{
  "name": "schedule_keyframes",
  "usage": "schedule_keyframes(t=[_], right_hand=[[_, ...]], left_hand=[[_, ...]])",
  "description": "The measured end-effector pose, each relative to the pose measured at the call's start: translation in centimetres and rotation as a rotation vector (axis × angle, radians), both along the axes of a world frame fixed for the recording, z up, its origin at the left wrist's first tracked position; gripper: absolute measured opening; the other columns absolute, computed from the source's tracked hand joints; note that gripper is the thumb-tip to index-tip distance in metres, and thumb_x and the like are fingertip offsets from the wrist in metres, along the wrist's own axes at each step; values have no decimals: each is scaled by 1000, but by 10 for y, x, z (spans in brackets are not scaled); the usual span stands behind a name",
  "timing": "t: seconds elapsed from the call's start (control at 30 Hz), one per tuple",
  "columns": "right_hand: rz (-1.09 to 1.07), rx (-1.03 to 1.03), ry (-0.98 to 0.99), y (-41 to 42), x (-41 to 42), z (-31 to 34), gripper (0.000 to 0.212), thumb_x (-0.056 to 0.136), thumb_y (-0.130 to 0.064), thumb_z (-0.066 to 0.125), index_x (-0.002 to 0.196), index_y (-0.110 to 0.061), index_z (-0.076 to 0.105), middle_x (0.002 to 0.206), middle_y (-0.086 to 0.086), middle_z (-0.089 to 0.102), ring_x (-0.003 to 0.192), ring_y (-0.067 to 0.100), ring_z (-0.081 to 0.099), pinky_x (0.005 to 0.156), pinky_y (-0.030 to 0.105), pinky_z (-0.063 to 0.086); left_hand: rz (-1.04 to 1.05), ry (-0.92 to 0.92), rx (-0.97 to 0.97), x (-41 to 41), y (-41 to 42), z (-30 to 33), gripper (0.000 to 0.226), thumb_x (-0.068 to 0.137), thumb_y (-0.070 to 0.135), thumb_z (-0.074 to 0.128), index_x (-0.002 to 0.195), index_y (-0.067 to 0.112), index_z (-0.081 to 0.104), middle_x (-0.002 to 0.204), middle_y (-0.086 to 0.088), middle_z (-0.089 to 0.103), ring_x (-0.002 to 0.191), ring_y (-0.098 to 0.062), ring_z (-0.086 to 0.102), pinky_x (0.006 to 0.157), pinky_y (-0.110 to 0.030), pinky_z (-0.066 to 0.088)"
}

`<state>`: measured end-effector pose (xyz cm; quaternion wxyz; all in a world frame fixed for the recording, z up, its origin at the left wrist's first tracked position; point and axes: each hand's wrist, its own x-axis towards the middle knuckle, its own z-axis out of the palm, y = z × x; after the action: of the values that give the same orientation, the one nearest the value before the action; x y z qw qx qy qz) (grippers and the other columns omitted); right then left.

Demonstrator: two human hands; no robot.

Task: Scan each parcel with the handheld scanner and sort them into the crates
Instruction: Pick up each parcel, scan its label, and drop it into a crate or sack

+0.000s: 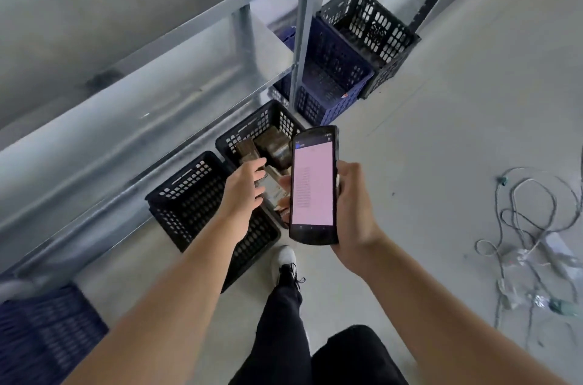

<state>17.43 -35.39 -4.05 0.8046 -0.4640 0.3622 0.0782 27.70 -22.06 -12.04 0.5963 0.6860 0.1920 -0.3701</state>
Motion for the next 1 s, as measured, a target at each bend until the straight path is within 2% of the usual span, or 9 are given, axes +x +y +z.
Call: schedule_keyframes(t=[0.1, 0.23, 0.4, 0.5, 0.57, 0.7, 0.8, 0.9, 1.0], right_hand=[[4, 41, 15, -21, 33, -24, 65, 105, -45, 21, 129, -6, 67, 124, 27, 72, 87, 32, 67, 86, 47, 53], [67, 64, 51, -50, 70, -63, 66, 105, -46, 21, 126, -4, 68, 125, 28, 71, 91, 34, 67, 83, 44, 56], [209, 56, 131, -86, 105, -130, 62, 96, -53, 32, 118, -12, 74, 118, 22, 76, 93, 33, 70, 86, 44, 54], [324, 48, 205, -111, 123, -171, 65, 104, -48, 25, 109, -12, 79, 107, 20, 78, 86, 32, 70, 80, 40, 54], [376, 42, 250, -125, 133, -194, 64, 105, -47, 24, 109, -13, 79, 109, 18, 79, 87, 31, 71, 78, 38, 55], [469, 50, 319, -143, 145, -233, 59, 106, -45, 26, 108, -20, 79, 114, 13, 80, 90, 28, 73, 84, 42, 56], [493, 69, 365, -150, 149, -264, 62, 106, -46, 28, 90, -26, 84, 115, 17, 79, 89, 28, 71, 95, 52, 56], [501, 50, 418, -151, 150, -299, 59, 106, -46, 28, 108, -16, 79, 119, 19, 77, 88, 28, 71, 86, 44, 53], [527, -2, 421, -148, 148, -342, 57, 104, -49, 32, 114, -15, 76, 119, 18, 78, 94, 34, 73, 85, 43, 53]], left_hand=[[32, 27, 18, 25, -20, -19, 47, 107, 40, 41, 148, 25, 59, 149, -5, 58, 136, -29, 55, 120, -51, 40], [113, 65, 47, 50, -45, -53, 46, 107, 39, 43, 147, 23, 59, 147, -6, 59, 134, -28, 55, 117, -47, 42], [299, 147, 68, 65, -83, -116, 38, 107, 39, 43, 133, 23, 65, 125, 1, 65, 118, -22, 59, 96, -37, 44], [455, 184, 77, 66, -101, -147, 34, 101, 43, 49, 123, 24, 66, 118, 2, 66, 99, -13, 60, 83, -29, 47], [555, 229, 94, 61, -107, -171, 42, 100, 43, 50, 131, 20, 65, 127, -3, 65, 102, -15, 61, 85, -29, 47], [707, 308, 95, 42, -117, -222, 43, 106, 36, 43, 141, 19, 61, 133, -4, 64, 124, -26, 59, 105, -39, 44], [852, 367, 64, 28, -127, -263, 40, 105, 38, 44, 135, 20, 65, 131, -6, 66, 125, -29, 60, 104, -41, 46], [1002, 400, 19, 18, -134, -308, 35, 106, 41, 43, 118, 22, 69, 128, -9, 68, 121, -28, 63, 102, -41, 49], [1104, 423, 7, 16, -138, -356, 37, 107, 42, 43, 116, 19, 70, 125, -10, 68, 119, -28, 64, 99, -40, 50]])
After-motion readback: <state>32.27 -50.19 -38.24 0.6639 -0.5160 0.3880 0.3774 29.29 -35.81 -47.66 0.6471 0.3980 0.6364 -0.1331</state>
